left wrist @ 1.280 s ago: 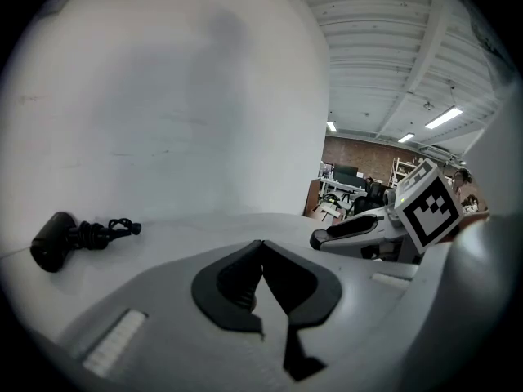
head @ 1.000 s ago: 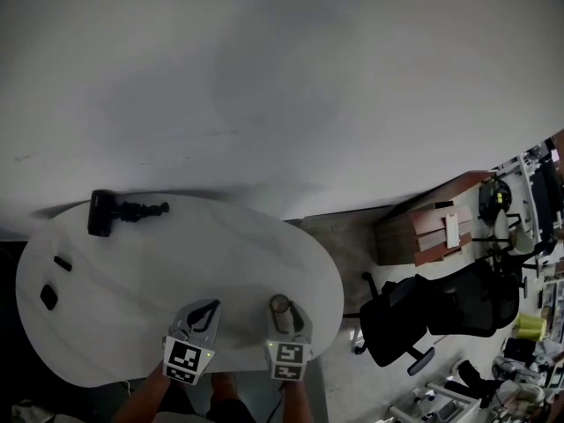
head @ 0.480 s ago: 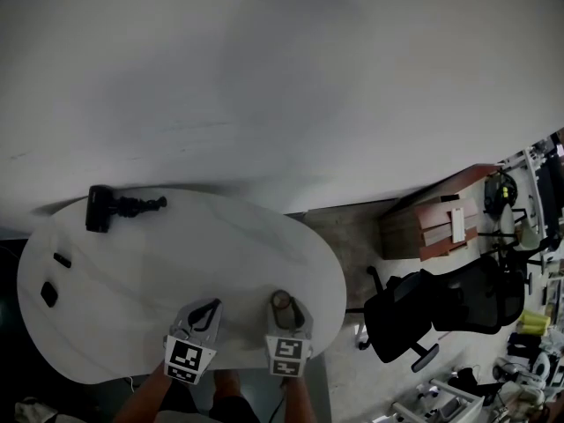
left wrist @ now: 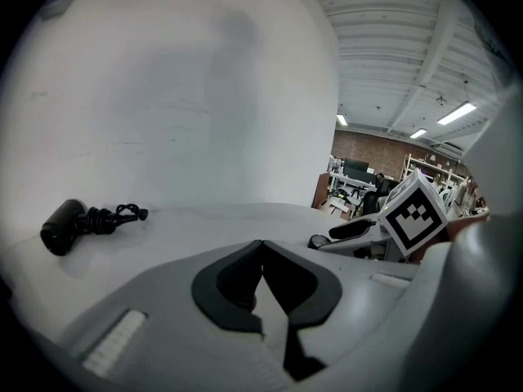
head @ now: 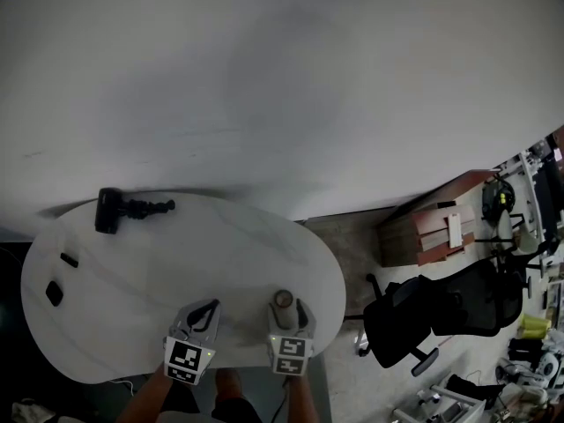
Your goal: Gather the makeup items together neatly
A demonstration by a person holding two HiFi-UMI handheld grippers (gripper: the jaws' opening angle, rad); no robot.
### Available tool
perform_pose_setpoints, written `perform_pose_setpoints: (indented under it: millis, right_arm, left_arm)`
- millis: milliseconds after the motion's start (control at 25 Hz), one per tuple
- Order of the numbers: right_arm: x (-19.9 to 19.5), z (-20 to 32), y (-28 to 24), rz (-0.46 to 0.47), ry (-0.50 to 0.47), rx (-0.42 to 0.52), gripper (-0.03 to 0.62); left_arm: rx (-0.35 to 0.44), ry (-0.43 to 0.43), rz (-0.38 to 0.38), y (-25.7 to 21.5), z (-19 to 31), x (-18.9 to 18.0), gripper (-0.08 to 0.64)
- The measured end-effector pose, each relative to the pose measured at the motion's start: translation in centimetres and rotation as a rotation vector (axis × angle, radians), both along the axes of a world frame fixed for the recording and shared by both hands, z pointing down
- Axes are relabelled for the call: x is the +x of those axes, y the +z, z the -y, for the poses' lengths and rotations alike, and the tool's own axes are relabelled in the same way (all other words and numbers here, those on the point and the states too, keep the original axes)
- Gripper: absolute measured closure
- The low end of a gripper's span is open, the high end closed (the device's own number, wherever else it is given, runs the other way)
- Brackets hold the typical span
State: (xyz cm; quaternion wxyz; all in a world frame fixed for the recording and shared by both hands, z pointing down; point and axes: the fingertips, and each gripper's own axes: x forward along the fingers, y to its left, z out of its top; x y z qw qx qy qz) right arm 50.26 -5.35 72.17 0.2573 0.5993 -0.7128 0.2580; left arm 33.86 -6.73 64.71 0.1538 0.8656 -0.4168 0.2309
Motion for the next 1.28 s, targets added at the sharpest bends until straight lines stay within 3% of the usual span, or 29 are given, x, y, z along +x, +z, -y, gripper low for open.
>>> perform_pose_setpoints:
  millis: [320,680,840,960,1280]
  right_arm:
    - [-3.8,1.7,-7.2,0.025,-0.097,0.123,0.293]
    - [-12.3,4.6,-16.4,0.048,-0.262,0.293,0.307]
    - [-16.6,5.0,-19.3,0.055,-0.325,0.354,0.342]
    - [-19.3,5.0,-21.3,0.053,-0.361,0.4,0.426]
    - [-24.9,3.9,-24.5,0.049,-0.436,0.472,0.551]
  left_arm:
    - [0.082,-0.082,-0.017,-5.2,0.8,-3.3,0.549]
    - [0.197,-0.238,-0.028,-12.6,1.6,-10.9,0.549]
    - [0.254,-0.311,-0.036,-15.4,1.4,-14.8,0.549]
    - [0.28,-0.355,-0.034,-16.8,0.7,-17.3,0.549]
    - [0.341,-0.437,-0.043,-19.3,-0.8,-22.0,0.549]
